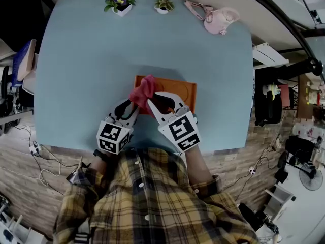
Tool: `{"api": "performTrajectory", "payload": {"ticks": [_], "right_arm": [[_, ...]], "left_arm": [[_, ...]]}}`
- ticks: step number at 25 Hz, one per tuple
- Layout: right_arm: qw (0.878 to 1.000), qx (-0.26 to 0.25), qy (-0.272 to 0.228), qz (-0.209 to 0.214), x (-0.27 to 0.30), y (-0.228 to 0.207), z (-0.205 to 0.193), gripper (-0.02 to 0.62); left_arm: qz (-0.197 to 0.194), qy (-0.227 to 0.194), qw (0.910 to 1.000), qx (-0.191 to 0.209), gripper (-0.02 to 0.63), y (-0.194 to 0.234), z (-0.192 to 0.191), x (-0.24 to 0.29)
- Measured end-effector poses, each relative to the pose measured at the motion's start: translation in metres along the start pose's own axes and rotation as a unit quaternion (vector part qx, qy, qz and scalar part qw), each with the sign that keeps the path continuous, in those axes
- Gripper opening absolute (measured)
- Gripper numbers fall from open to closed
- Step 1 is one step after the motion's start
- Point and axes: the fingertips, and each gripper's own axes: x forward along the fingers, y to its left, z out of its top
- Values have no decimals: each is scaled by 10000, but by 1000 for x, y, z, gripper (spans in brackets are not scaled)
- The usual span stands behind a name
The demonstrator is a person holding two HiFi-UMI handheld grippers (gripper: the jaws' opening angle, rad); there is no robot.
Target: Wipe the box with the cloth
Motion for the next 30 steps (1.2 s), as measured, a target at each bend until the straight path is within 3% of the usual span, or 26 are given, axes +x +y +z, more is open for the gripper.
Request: {"api": "performTrajectory", "payload": {"ticks": [4,14,25,30], "right_arm": [[9991,147,107,378,27,17,-7,51],[9974,155,419,567,50,18,-22,49],[9944,-474,906,263,43,10,-37,49],[9939,-533,953,137,35,6,-45,49]], "left_arm": [[7,-36,10000,9,135,0,1,0],[-29,-91,9999,-89,138,1,-1,-1],[-25,-124,9999,-90,138,0,0,-1],[-16,-113,9999,-45,138,0,0,-1]]}}
